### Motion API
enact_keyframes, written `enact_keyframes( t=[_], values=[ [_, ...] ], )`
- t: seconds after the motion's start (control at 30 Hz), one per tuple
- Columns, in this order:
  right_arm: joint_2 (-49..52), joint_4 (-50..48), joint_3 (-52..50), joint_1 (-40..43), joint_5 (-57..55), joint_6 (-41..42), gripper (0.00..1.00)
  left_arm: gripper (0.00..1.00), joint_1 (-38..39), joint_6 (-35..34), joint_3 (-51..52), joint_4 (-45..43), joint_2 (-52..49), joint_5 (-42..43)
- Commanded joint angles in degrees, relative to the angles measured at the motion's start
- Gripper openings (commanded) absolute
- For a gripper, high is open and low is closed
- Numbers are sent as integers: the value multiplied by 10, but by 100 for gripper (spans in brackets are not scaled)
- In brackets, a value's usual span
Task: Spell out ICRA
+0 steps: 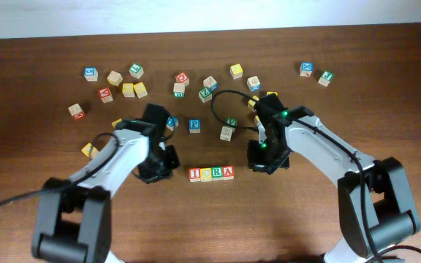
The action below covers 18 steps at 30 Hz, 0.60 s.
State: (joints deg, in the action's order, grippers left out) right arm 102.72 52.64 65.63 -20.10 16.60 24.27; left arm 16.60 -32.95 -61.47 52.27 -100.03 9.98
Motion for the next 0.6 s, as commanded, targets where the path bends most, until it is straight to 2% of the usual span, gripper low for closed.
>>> enact_keyframes(
  t=[0.0, 0.1, 0.33, 0.4, 0.57],
  values=[
    [-1, -41, -35, -13, 13, 37, 4, 0, 36, 7, -4, -24, -54, 29],
    [0, -61, -40, -27, 23, 37, 4, 0, 38, 7, -4, -48, -77, 25],
    [38, -135, -40, -81, 58, 97, 4, 0, 50, 33, -4, -71, -79, 34],
    [38, -143, -40, -92, 57, 108, 4, 0, 54, 55, -4, -85, -79, 49],
    [38, -141, -40, -98, 57, 107, 4, 0, 58, 57, -4, -86, -79, 53]
  ],
)
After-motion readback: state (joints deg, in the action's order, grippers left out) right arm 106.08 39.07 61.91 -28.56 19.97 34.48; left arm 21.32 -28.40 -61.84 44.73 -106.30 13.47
